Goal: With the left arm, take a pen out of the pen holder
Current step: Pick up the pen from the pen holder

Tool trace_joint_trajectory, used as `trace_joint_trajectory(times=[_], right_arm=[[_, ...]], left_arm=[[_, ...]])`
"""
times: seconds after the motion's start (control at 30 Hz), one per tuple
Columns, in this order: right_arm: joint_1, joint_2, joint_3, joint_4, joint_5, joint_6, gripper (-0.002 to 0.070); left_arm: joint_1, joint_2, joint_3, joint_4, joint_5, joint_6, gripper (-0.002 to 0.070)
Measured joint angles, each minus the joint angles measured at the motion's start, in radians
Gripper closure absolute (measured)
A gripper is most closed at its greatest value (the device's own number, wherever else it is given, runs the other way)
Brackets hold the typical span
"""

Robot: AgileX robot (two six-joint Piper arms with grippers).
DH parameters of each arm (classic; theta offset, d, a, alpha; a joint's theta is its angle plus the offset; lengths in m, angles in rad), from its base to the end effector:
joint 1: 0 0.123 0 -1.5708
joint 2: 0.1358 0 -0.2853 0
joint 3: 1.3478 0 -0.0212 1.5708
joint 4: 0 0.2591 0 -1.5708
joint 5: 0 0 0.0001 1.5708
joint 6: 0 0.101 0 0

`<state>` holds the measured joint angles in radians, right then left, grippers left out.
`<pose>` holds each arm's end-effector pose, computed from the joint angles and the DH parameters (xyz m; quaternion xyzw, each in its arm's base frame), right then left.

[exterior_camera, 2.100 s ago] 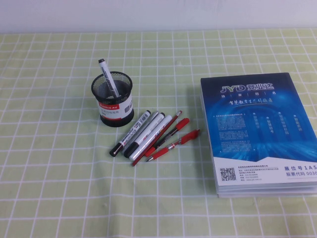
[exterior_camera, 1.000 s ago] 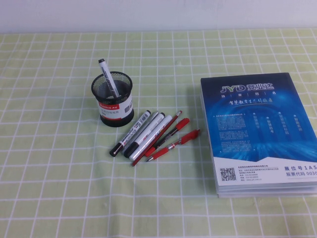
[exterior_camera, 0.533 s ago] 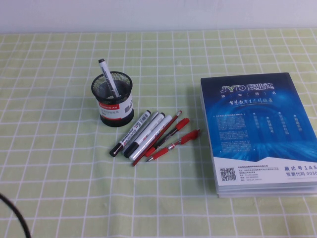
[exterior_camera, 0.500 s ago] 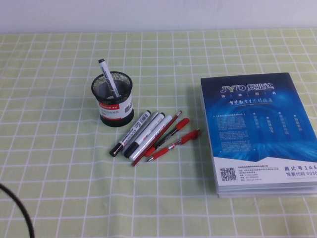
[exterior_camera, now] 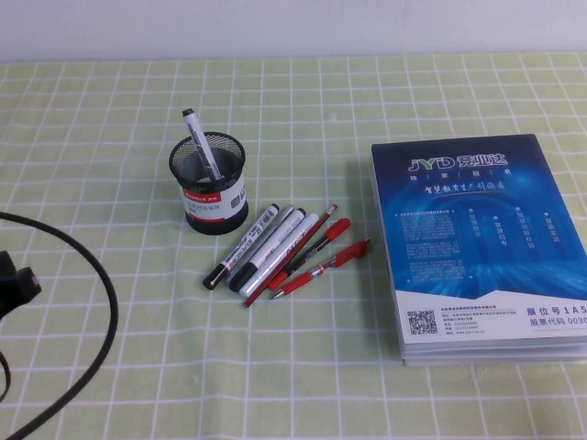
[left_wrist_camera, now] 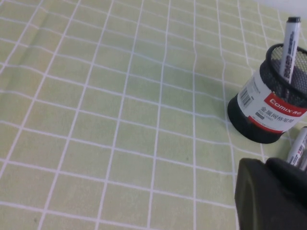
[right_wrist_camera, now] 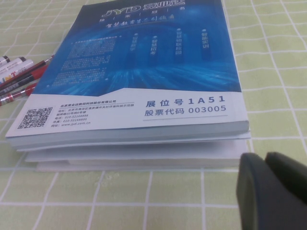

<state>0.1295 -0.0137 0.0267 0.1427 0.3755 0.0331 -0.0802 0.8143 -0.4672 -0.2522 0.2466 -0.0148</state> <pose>0.0688 0.0143 0.1684 -0.0008 0.8041 0.1082 0.5846 0.1773 -0.0204 0.2607 -0.0615 0.8573 -0.1121 0.4986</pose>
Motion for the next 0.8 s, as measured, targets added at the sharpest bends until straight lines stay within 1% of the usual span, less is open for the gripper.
trace_joint_trajectory(times=[0.1, 0.17, 0.23, 0.33, 0.47, 0.6, 0.7, 0.8], right_arm=[[0.000, 0.000, 0.000, 0.000, 0.000, 0.000, 0.0691], [0.000, 0.000, 0.000, 0.000, 0.000, 0.000, 0.0691], [0.000, 0.000, 0.000, 0.000, 0.000, 0.000, 0.0691], [0.000, 0.000, 0.000, 0.000, 0.000, 0.000, 0.0691], [0.000, 0.000, 0.000, 0.000, 0.000, 0.000, 0.0691], [0.000, 0.000, 0.000, 0.000, 0.000, 0.000, 0.0691], [0.000, 0.000, 0.000, 0.000, 0.000, 0.000, 0.0691], [0.000, 0.000, 0.000, 0.000, 0.000, 0.000, 0.0691]], left_arm=[[-0.002, 0.013, 0.000, -0.006, 0.006, 0.004, 0.0677], [-0.029, 0.021, 0.000, 0.003, 0.004, 0.004, 0.0677], [-0.079, 0.032, 0.000, 0.029, -0.018, -0.017, 0.0677], [-0.163, 0.069, 0.000, 0.103, -0.077, -0.101, 0.0677], [-0.239, 0.155, 0.000, 0.142, -0.174, -0.160, 0.0677], [-0.253, 0.258, 0.000, 0.148, -0.247, -0.173, 0.0677], [-0.257, 0.329, 0.000, 0.091, -0.302, -0.166, 0.0677], [-0.259, 0.375, 0.000, 0.020, -0.387, -0.124, 0.0677]])
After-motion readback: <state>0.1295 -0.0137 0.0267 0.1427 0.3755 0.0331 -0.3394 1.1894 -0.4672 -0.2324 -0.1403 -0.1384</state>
